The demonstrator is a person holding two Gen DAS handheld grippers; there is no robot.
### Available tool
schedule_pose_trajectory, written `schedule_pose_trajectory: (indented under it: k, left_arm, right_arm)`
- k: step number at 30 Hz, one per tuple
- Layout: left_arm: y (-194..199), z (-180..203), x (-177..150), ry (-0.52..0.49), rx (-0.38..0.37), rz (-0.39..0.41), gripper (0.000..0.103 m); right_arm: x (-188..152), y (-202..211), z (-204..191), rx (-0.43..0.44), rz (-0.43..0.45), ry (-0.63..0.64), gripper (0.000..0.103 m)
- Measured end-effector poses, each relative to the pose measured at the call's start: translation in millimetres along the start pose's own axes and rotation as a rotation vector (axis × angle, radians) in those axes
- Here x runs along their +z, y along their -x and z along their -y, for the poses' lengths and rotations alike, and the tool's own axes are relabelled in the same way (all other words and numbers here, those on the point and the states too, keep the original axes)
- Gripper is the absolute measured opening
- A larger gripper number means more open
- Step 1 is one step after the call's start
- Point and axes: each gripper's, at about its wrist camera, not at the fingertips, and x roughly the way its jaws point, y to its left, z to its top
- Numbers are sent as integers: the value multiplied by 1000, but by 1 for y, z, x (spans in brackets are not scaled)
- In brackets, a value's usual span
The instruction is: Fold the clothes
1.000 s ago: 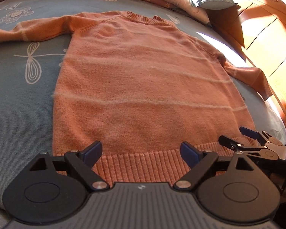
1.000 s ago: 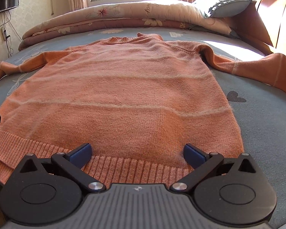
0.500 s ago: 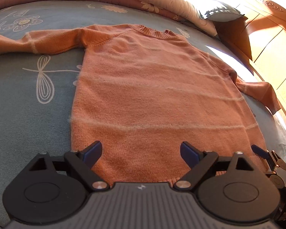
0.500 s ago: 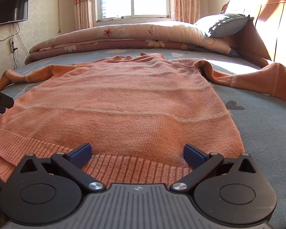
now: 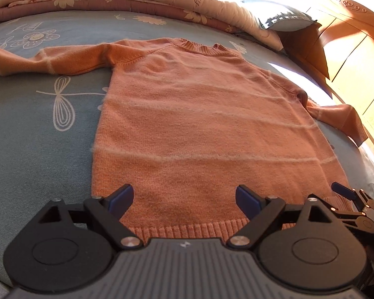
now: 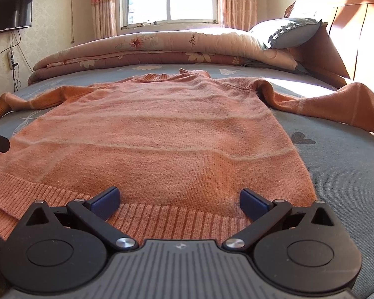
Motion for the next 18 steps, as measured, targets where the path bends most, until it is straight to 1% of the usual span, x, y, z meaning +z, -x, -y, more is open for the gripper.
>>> schedule_pose_trajectory:
  k: [2,3,4,6,9,10,11,12,15,16,18]
  left_arm:
    - [-14,6,-5,37,28,-21,89]
    - [-17,9,-8,41,42,-6,93]
    - [-19,13,-12,30,56,15,94]
    - [-21,20,-14,8,92,20,95]
    - [-22,22,-13,2,110,9,95]
    - [-22,22,-12,11,110,7,95]
    - [-21,21,-12,20,110,7,95]
    - [-21,20,-12,29,110,6,95]
    - [-20,24,-16,8,129,10,97]
    - [-20,25,-18,-1,136,11,97]
    - [-20,28,-21,-19,150,13,98]
  right_arm:
    - [10,3,-4,-20,53,-15,103]
    - [15,1,-6,-27,58,-6,103]
    - [20,-6,-10,-26,42,4,103]
    - [26,-19,-14,14,1,-25,103]
    - [27,-26,-20,108,-40,-79,103]
    - [25,-24,-23,101,-42,-82,103]
    - [23,-17,-24,79,-29,-80,103]
    - [21,-9,-23,76,-15,-91,103]
    - [18,9,-11,135,-3,-175,103]
    - [16,12,-7,141,-5,-193,103]
    - [11,11,-2,116,-23,-202,103]
